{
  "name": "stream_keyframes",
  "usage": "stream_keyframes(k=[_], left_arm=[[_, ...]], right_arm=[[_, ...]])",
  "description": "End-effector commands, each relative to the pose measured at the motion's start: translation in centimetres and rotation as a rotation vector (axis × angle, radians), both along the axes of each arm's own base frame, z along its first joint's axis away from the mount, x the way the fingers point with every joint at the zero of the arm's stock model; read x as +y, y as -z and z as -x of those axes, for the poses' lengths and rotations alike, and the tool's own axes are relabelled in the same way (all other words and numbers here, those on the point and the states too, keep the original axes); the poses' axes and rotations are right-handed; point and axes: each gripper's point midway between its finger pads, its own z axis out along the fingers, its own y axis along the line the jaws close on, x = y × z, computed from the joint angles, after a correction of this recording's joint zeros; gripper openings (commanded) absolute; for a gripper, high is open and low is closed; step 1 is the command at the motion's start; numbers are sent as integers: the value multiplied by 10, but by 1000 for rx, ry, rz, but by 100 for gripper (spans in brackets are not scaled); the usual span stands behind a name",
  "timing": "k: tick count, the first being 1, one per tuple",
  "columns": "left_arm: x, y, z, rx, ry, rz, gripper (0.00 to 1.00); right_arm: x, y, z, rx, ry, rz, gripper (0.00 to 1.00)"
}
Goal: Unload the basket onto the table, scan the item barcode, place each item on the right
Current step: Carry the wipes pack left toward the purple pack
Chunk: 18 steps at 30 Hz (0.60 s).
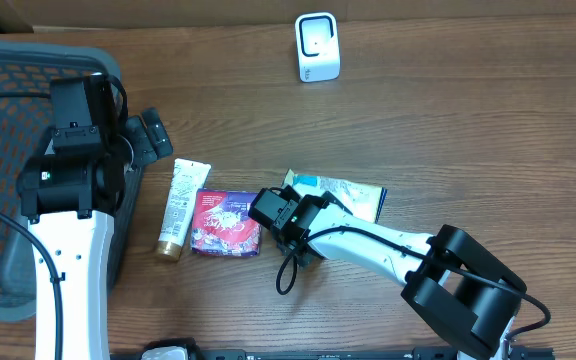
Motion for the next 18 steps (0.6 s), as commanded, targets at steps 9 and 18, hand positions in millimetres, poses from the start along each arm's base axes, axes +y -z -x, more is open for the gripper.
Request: stream_keyframes(k=[9, 18], left_arm=[[-2, -6, 0, -18, 0, 13, 100], [-2, -6, 0, -18, 0, 13, 100]], right_arm=[[-29, 44, -18, -22, -43, 193, 100], [-13, 14, -53, -147, -18, 169, 100]])
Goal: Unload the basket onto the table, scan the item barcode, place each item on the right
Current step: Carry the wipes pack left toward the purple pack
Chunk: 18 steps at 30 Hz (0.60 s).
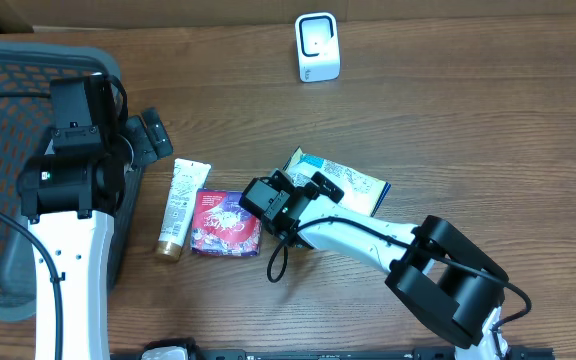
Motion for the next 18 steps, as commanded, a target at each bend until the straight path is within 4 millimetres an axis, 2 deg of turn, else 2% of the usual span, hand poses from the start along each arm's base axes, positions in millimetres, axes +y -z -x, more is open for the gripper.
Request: stream_keyframes(k=[1, 7, 11, 12, 15, 16, 18], left_arm=[[-2, -6, 0, -19, 0, 13, 100], [-2, -6, 0, -19, 0, 13, 100], [-2, -6, 0, -19, 0, 13, 100], [-2, -6, 0, -19, 0, 13, 100], [-2, -6, 0, -19, 0, 13, 100], [-2, -6, 0, -19, 0, 13, 100], [-2, -6, 0, -19, 0, 13, 100]], right_arm=[[-19, 21, -12, 1, 35, 73, 100], [-27, 20, -34, -33, 88, 28, 100], [-26, 32, -31, 77, 108, -63, 100], [-21, 37, -25, 134, 101, -104, 91], [-10, 45, -10, 242, 90, -186, 53], [-7, 46, -8, 254, 89, -202, 27], [-4, 46, -10, 245, 117, -228, 4]])
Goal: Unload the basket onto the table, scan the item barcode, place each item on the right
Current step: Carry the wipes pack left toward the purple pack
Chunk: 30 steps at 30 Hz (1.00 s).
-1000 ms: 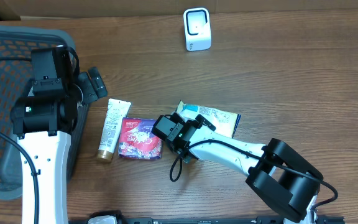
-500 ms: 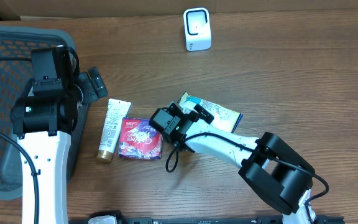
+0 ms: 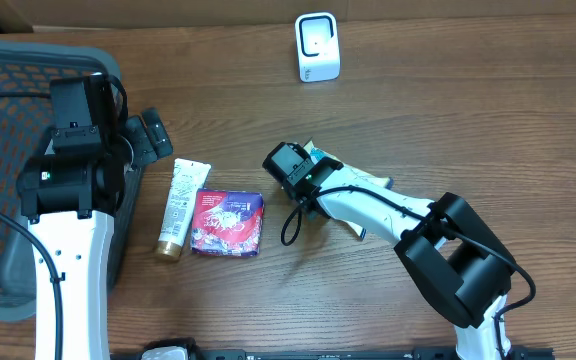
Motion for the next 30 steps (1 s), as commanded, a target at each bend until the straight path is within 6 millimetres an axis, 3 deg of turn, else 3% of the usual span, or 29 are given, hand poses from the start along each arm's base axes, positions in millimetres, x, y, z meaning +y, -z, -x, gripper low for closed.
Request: stream_keyframes(k=[1, 9, 13, 16, 23, 28, 30], left_arm=[[-2, -6, 0, -19, 0, 13, 100], [-2, -6, 0, -19, 0, 14, 100], [-2, -6, 0, -19, 0, 13, 100], [-2, -6, 0, -19, 0, 13, 100], [-2, -6, 0, -19, 0, 13, 100], [-2, -6, 0, -19, 0, 13, 100], [-2, -6, 0, -19, 0, 13, 100]], right_arm=[[11, 32, 26, 154, 9, -81, 4], [23, 22, 34, 207, 16, -126, 4], [44, -16, 33, 254, 7, -186, 4], [46, -26, 29, 250, 11, -192, 100], [20, -23, 33, 218, 38, -50, 100], [30, -22, 56, 245, 74, -45, 99], [40, -21, 66, 254, 61, -59, 93]])
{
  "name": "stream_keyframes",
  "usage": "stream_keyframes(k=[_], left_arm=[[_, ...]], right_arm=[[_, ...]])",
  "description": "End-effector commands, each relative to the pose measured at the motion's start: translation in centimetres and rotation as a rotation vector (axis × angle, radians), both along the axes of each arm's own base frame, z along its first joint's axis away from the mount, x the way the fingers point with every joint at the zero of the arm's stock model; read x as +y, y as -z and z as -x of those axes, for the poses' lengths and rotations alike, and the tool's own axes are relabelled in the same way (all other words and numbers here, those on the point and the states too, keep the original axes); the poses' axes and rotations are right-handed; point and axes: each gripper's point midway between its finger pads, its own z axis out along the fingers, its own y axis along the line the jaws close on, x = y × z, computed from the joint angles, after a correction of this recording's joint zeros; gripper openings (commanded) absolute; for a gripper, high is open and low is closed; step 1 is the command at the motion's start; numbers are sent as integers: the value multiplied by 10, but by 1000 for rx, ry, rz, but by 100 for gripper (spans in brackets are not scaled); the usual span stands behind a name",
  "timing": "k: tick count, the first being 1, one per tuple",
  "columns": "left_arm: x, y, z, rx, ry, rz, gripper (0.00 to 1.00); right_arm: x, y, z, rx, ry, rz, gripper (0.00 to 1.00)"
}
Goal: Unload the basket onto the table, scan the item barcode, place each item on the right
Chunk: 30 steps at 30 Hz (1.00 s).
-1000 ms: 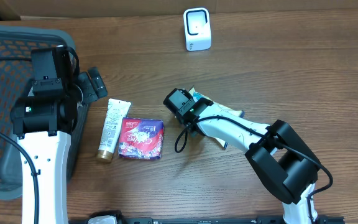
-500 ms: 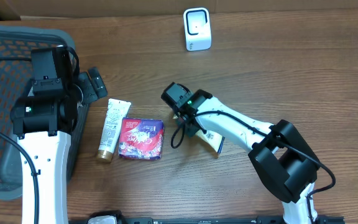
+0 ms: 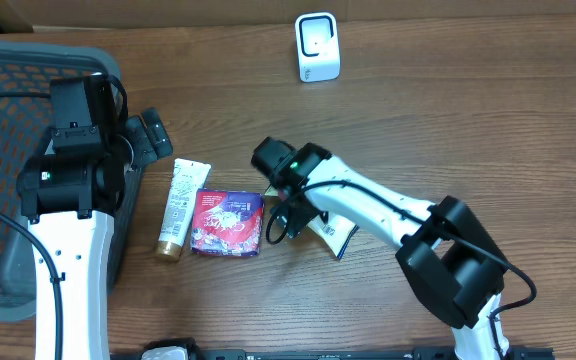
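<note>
The blue-and-white packet (image 3: 334, 234) shows only as a pale corner sticking out from under my right arm, right of the red pouch. My right gripper (image 3: 296, 214) points down at its left end and looks shut on it; the wrist hides the fingers. The white barcode scanner (image 3: 317, 47) stands upright at the table's back, well beyond the packet. At the basket's right rim my left gripper (image 3: 150, 136) rests open, holding nothing.
A red snack pouch (image 3: 226, 222) and a white tube with a gold cap (image 3: 179, 208) lie side by side left of the packet. A grey mesh basket fills the left side. An orange object peeks in at the right edge.
The right wrist has swung left and the packet has gone from lying flat behind the arm to tucked under it, nearer the front, only its pale corner showing. The left arm is unmoved.
The packet first lay flat right of the red pouch with my right gripper at its left end. It then sat turned and shifted slightly back, then farther back toward the scanner. Now it sits under the arm beside the pouch, turned over or tilted.
</note>
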Motion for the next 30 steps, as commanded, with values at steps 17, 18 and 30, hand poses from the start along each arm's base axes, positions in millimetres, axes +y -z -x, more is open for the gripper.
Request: stream_keyframes(k=[17, 18, 30], left_arm=[[-2, -6, 0, -19, 0, 13, 100], [-2, -6, 0, -19, 0, 13, 100], [-2, -6, 0, -19, 0, 13, 100]], right_arm=[[28, -1, -9, -103, 18, -51, 45], [27, 0, -10, -104, 21, -52, 39], [22, 56, -3, -16, 21, 22, 43]])
